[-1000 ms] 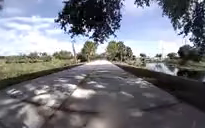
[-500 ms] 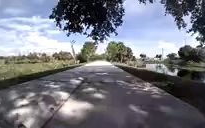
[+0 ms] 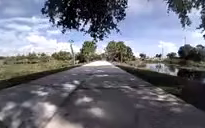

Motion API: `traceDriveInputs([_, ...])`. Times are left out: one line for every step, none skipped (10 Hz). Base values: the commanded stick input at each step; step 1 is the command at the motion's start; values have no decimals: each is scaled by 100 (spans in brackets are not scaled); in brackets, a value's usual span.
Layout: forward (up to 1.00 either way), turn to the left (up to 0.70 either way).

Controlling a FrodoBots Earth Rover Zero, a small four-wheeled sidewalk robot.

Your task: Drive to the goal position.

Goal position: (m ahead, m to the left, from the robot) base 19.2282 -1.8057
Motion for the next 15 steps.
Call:
traceDriveInputs([85, 0])
traceDriveInputs([85, 0])
traceDriveInputs([85, 0])
traceDriveInputs([85, 0])
traceDriveInputs([85, 0])
traceDriveInputs([85, 0])
traceDriveInputs([85, 0])
traceDriveInputs([85, 0])
traceDriveInputs([85, 0])
traceDriveInputs([85, 0])
traceDriveInputs([85, 0])
traceDriveInputs([85, 0])
traceDriveInputs([85, 0])
traceDriveInputs([85, 0])
traceDriveInputs([85, 0])
